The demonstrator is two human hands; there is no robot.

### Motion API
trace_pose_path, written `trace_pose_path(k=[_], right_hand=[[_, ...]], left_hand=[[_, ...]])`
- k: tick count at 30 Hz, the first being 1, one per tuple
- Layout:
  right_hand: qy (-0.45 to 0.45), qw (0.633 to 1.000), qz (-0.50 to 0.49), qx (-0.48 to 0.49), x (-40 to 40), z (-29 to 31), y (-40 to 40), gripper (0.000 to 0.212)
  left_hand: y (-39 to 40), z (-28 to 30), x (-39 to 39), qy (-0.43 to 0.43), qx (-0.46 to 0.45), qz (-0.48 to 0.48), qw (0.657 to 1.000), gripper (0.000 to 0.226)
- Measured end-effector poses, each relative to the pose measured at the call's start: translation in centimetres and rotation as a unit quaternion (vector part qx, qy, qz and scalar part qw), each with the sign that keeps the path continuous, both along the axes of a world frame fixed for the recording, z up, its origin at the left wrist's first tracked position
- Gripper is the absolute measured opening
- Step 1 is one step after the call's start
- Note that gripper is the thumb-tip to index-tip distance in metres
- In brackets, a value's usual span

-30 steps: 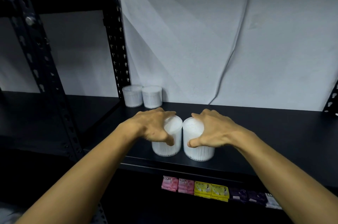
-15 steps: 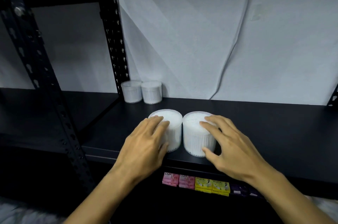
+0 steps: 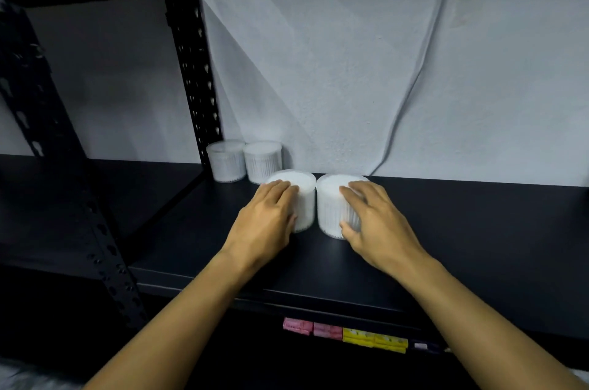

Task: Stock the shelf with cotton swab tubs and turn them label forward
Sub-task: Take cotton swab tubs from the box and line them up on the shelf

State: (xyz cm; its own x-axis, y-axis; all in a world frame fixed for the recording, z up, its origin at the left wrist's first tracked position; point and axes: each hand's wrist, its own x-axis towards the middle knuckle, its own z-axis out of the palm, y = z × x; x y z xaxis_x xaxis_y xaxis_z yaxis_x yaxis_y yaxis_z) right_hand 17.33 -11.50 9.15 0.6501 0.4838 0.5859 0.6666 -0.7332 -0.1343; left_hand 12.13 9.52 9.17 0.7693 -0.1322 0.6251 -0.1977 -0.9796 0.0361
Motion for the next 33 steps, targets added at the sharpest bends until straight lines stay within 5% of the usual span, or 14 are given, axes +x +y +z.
trace_pose_path(k=[15, 33], right_hand=[[0.049, 0.998, -0.020, -0.023, 10.2, 1.3, 3.3, 0.053], [0.061, 0.997, -0.022, -0.030, 13.8, 1.7, 4.1, 0.052]], left_hand=[[1.8, 0.4, 11.3, 0.002, 0.018, 0.003, 1.000, 0.031], [1.6, 0.5, 15.0, -0.010, 0.045, 0.012, 0.999, 0.024]])
